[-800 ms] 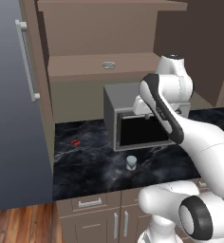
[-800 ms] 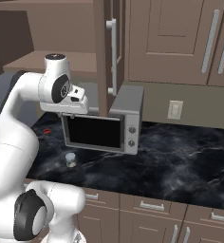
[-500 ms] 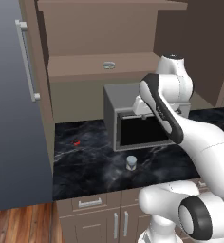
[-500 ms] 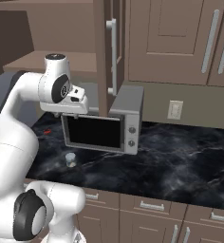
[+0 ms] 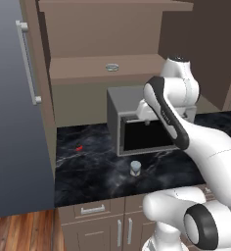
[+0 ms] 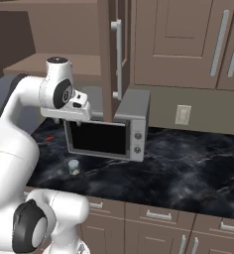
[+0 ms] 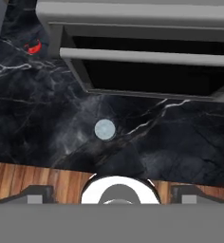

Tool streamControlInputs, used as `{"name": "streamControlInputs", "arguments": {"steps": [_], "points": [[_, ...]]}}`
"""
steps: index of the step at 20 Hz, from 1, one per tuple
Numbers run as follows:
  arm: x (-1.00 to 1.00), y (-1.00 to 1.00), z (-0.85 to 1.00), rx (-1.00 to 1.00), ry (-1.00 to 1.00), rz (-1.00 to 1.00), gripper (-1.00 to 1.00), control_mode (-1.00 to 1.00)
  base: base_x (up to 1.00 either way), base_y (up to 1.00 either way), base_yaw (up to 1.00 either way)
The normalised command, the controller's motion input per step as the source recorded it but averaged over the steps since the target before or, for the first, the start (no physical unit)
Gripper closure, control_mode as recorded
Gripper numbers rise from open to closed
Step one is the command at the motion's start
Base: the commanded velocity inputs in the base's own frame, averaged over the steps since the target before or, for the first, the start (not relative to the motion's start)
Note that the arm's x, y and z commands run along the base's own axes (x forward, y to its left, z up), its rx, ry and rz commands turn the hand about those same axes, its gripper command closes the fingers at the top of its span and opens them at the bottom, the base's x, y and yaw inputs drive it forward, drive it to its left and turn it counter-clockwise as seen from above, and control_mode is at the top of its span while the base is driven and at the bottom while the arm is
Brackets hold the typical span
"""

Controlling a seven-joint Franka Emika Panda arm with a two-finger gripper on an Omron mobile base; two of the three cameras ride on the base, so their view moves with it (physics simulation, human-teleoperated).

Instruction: Restock the canned food cabinet by taking the new fresh canned food from the counter and placing it in the cabinet. Then, take the old canned food from the cabinet and place it on the counter.

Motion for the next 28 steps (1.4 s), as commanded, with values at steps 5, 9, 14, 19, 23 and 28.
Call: {"name": "streamControlInputs", "arguments": {"steps": [5, 9, 14, 19, 23, 28], "points": [[0.0, 0.27, -0.48, 0.01, 0.16, 0.0, -1.0, -1.0, 0.0, 0.0, 0.0], [0.0, 0.38, -0.97, 0.0, 0.23, 0.0, -1.0, -1.0, 0.0, 0.0, 0.0], [0.02, 0.05, -0.99, 0.0, 0.21, 0.0, -1.0, -1.0, 0.0, 0.0, 0.0], [0.01, 0.0, -0.77, 0.0, 0.06, 0.0, -1.0, -1.0, 0.0, 0.0, 0.0], [0.03, 0.0, -0.61, 0.0, 0.0, 0.0, -1.0, -1.0, 0.0, 0.0, 0.0], [0.05, 0.01, -0.55, 0.0, 0.0, 0.0, -1.0, -1.0, 0.0, 0.0, 0.0]]}}
